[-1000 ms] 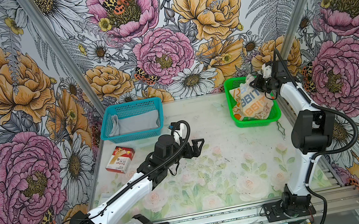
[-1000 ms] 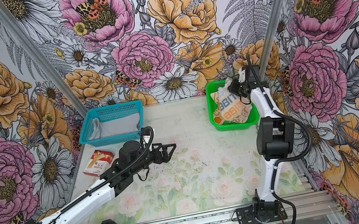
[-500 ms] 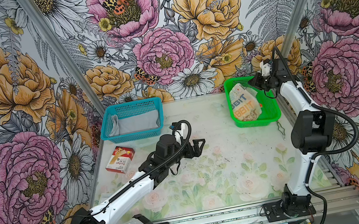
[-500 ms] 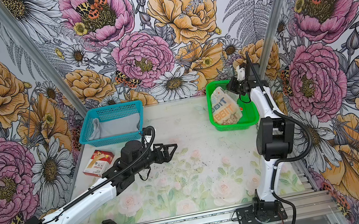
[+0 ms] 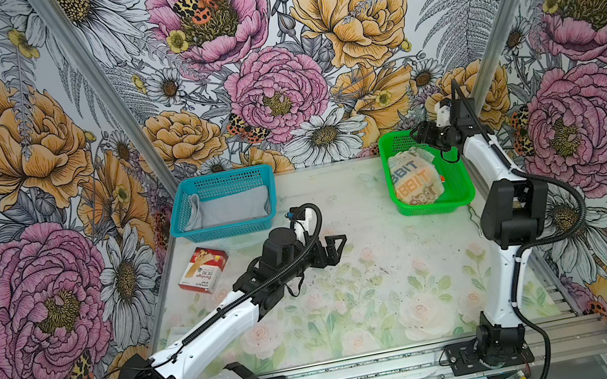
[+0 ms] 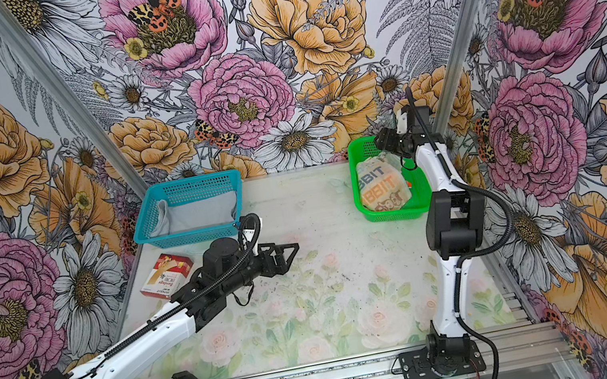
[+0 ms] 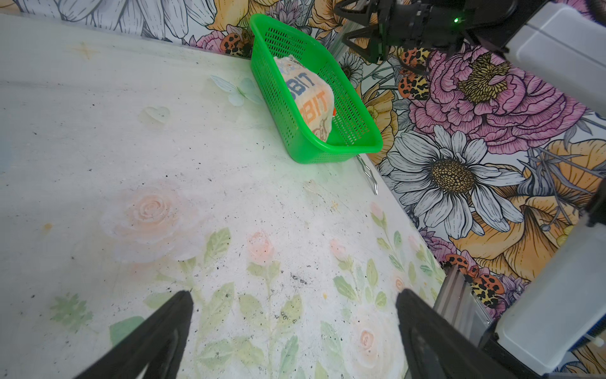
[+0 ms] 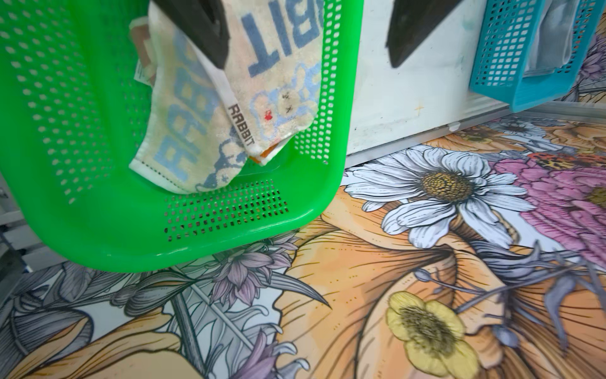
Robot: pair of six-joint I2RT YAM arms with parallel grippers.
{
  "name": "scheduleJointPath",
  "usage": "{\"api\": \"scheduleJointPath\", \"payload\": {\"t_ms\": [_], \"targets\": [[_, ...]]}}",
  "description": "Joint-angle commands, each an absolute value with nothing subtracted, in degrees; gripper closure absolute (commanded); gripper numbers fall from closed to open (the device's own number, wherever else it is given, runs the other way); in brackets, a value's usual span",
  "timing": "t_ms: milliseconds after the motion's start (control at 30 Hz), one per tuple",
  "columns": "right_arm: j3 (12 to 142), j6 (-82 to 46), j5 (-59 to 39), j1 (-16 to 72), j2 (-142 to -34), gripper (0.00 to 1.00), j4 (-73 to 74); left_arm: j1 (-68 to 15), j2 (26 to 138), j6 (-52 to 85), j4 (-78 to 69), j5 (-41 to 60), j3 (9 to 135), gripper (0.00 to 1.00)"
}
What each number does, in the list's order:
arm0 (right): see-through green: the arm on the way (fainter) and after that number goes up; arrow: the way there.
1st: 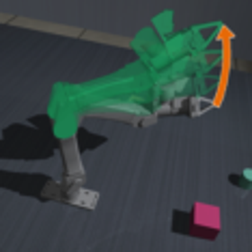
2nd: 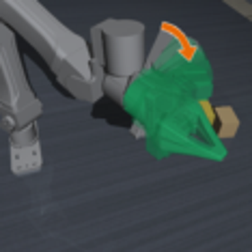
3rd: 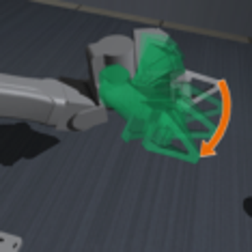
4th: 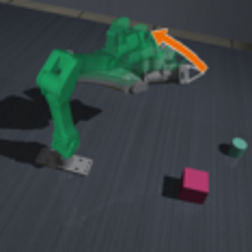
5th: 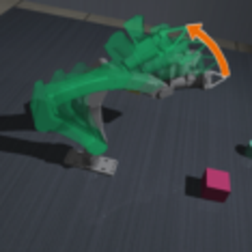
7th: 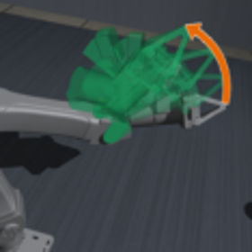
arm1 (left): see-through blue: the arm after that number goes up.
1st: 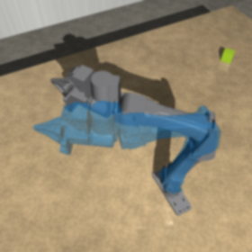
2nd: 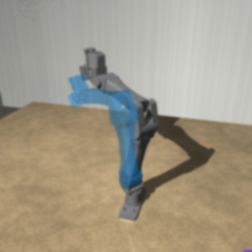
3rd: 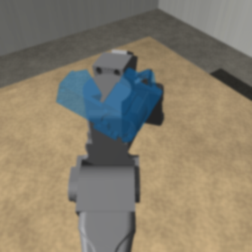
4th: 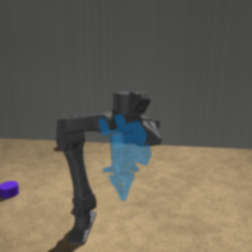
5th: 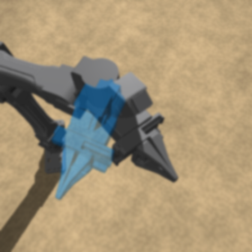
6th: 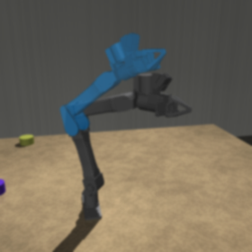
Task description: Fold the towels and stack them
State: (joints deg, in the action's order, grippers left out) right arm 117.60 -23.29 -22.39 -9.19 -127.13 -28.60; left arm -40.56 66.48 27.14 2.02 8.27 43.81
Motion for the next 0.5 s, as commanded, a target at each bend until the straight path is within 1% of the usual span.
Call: {"api": "scheduleJointPath", "payload": {"t_ms": [0,100,167,267,400,467], "targets": [[121.0,-23.0,-18.0,-8.4,-134.6,0.01,-29.4,-41.0,62.9,28.4,3.3,6.2,43.5,0.02],[120.3,-21.1,-15.6,-8.1,-135.7,0.01,-29.4,-41.0,60.6,29.3,4.3,4.4,41.9,0.02],[117.6,-20.7,-16.2,-8.4,-134.7,0.02,-29.2,-40.7,59.9,29.6,4.6,4.0,41.2,0.02],[113.5,-18.8,-16.8,-8.8,-132.4,0.05,-29.2,-40.0,60.8,29.6,3.9,4.5,40.9,0.02],[109.2,-16.9,-18.0,-8.7,-129.7,0.13,-29.1,-39.5,64.1,29.5,2.1,6.5,42.2,0.02],[107.7,-16.6,-18.2,-8.8,-128.2,0.15,-29.1,-39.5,65.8,29.8,1.1,7.3,42.8,0.02]]}}
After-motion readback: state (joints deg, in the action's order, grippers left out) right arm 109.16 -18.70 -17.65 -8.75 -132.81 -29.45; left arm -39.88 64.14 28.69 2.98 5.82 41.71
